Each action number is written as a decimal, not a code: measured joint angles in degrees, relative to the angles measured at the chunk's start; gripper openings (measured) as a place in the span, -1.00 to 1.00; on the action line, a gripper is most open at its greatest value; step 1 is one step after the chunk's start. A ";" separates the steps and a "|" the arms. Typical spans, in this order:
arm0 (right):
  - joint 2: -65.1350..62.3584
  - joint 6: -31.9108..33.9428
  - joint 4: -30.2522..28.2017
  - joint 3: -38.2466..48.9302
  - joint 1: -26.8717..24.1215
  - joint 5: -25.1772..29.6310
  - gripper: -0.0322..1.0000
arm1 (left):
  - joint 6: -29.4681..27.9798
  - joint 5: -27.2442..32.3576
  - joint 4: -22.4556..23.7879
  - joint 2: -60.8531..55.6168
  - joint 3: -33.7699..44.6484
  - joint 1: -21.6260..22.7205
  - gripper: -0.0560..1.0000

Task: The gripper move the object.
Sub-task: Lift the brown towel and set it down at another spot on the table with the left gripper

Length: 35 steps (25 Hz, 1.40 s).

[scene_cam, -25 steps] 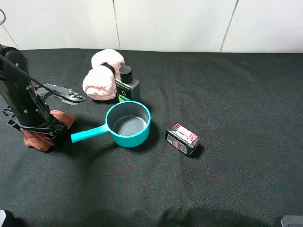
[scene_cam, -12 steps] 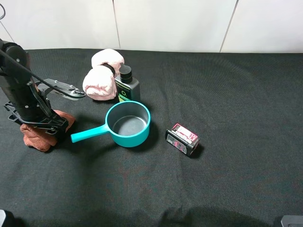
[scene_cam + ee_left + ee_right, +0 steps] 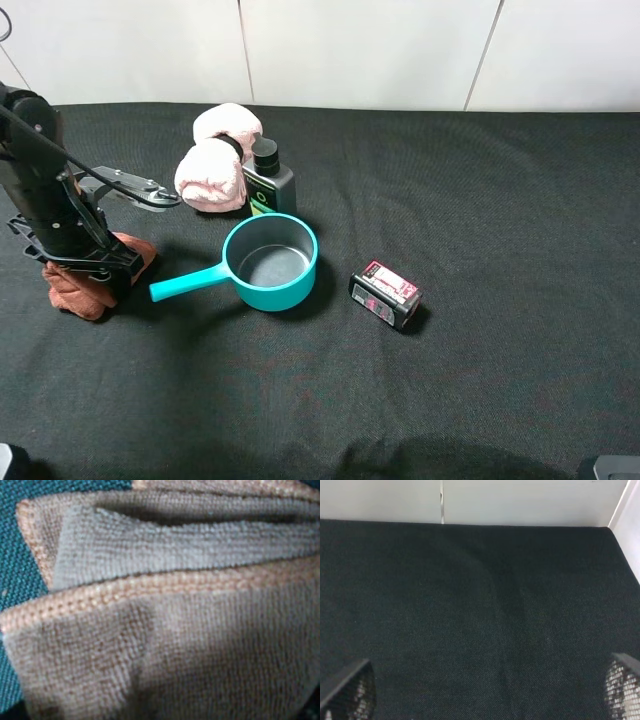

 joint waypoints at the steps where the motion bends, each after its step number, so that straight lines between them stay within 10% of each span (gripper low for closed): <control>1: 0.00 0.00 0.00 0.00 0.00 0.00 0.41 | -0.07 0.00 0.00 0.00 0.00 0.00 0.34; 11: 0.00 0.00 0.00 0.00 0.00 0.00 0.41 | -0.07 -0.91 -0.10 0.00 0.00 0.00 -0.12; 35: 0.00 0.00 0.00 0.00 0.00 0.00 0.41 | -0.07 0.15 -2.56 -0.74 -4.92 0.00 -0.15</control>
